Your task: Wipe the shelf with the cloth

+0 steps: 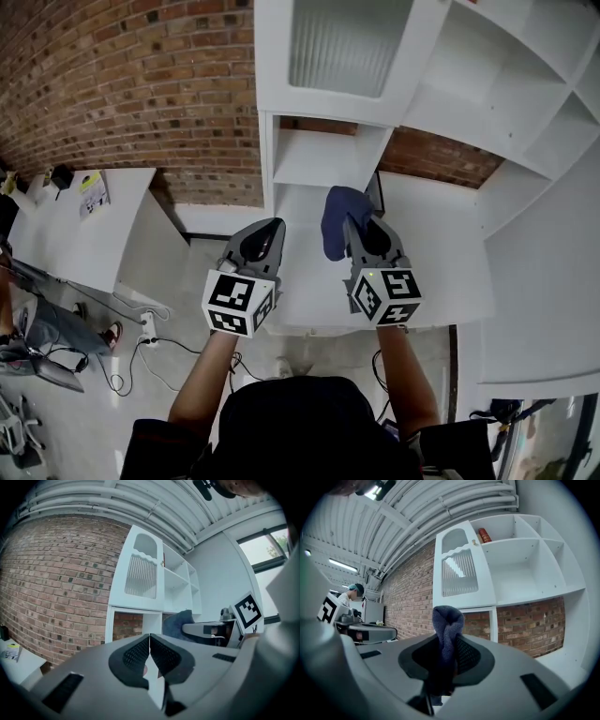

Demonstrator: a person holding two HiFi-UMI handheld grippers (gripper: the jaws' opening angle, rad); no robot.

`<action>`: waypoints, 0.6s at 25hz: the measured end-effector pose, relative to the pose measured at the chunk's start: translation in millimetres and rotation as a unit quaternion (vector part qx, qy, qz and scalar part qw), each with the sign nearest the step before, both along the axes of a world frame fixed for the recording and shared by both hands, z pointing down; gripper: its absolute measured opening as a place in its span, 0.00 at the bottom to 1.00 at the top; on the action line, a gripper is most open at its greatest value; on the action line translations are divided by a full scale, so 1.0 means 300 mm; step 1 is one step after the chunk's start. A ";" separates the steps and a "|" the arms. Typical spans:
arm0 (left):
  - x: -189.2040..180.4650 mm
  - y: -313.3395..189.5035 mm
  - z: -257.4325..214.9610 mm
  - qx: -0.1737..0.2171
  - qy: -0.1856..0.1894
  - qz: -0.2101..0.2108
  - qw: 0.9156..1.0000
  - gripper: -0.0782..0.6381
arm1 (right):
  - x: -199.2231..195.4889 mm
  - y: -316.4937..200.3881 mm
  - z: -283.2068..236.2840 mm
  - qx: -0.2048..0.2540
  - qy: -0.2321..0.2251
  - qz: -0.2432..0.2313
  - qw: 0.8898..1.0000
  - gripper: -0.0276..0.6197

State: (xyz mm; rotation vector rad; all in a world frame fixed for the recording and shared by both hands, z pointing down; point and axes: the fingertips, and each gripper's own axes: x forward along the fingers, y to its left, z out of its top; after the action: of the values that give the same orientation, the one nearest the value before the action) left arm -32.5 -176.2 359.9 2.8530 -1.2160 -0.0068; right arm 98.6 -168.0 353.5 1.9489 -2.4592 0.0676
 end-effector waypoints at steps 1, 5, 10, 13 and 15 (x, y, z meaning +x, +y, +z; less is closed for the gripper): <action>0.002 0.000 0.003 -0.001 -0.001 0.002 1.000 0.13 | 0.005 -0.005 0.002 0.000 -0.001 0.003 1.000 0.18; 0.025 0.007 0.025 -0.007 -0.002 0.017 1.000 0.13 | 0.024 -0.028 0.016 -0.005 -0.003 0.015 1.000 0.18; 0.047 -0.032 0.042 -0.007 -0.004 0.017 1.000 0.13 | 0.048 -0.078 0.040 -0.008 -0.005 0.017 1.000 0.18; 0.065 -0.074 0.037 -0.007 -0.006 0.016 1.000 0.13 | 0.071 -0.125 0.052 -0.012 -0.007 0.020 1.000 0.18; 0.075 -0.104 0.030 -0.005 -0.009 0.015 1.000 0.13 | 0.085 -0.160 0.054 -0.014 -0.007 0.023 1.000 0.18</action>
State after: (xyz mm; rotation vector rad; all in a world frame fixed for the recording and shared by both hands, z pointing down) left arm -10.1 -207.5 368.8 2.8698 -1.1717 0.0261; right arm 124.1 -216.1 369.8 2.0000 -2.4089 0.1156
